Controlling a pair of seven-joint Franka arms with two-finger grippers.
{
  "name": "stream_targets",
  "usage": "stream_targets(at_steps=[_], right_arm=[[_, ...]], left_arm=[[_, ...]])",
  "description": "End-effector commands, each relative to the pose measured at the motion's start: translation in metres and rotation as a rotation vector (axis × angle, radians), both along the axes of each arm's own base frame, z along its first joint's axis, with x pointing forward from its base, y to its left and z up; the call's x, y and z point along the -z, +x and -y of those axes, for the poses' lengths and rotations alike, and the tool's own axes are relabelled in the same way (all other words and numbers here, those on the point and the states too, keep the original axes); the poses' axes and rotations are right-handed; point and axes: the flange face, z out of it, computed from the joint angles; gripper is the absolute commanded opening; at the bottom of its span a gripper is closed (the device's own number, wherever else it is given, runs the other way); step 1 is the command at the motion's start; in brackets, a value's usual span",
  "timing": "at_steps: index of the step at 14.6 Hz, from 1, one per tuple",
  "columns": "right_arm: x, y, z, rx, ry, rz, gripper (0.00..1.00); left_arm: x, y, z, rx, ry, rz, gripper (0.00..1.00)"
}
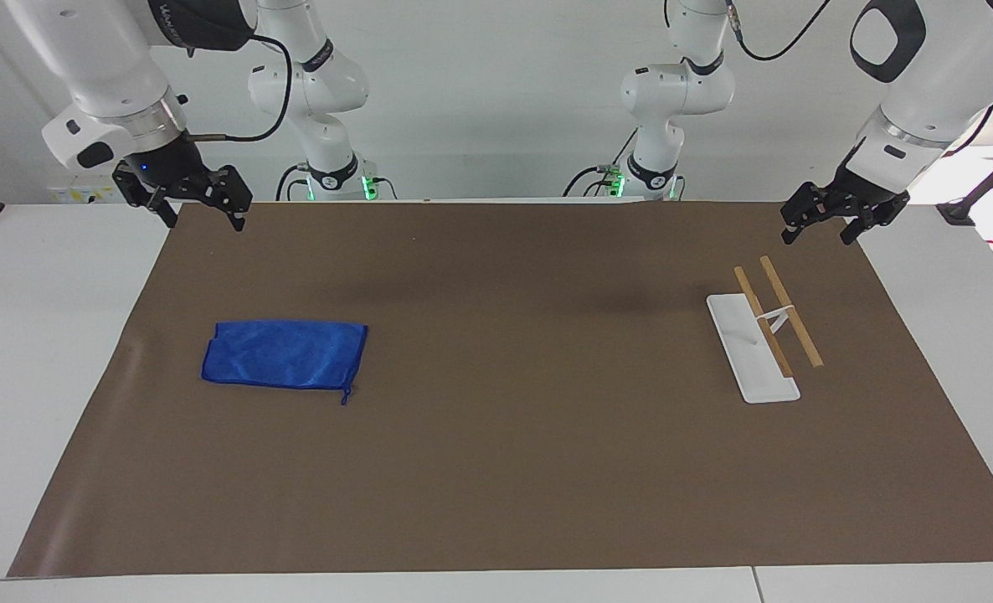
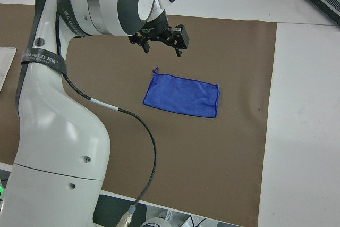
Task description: Right arm passes towel to left arm to hang
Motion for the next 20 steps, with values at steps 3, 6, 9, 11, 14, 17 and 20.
stream_targets(at_steps=[3,6,9,11,14,17,20], right_arm=[[0.001,-0.001,0.001,-0.013,0.001,0.013,1.0],[0.001,-0.002,0.0,-0.004,0.005,0.006,1.0],[0.001,-0.002,0.0,-0.002,0.008,0.01,1.0],[0.015,-0.01,-0.001,-0.005,0.012,-0.005,1.0],[0.053,-0.019,0.002,-0.009,0.017,0.064,1.0],[0.116,-0.043,0.007,-0.075,0.025,0.158,1.0],[0.182,-0.033,0.039,-0.09,0.028,0.107,1.0]], left_arm=[[0.0,-0.005,-0.003,0.003,0.015,0.012,1.0],[0.0,-0.005,-0.003,0.005,0.015,0.012,1.0],[0.0,-0.005,-0.003,0.005,0.015,0.012,1.0],[0.0,-0.005,-0.003,0.005,0.015,0.012,1.0],[0.0,-0.005,-0.003,0.005,0.015,0.012,1.0],[0.0,-0.005,-0.003,0.005,0.017,0.01,1.0],[0.0,-0.005,-0.003,0.005,0.015,0.012,1.0]])
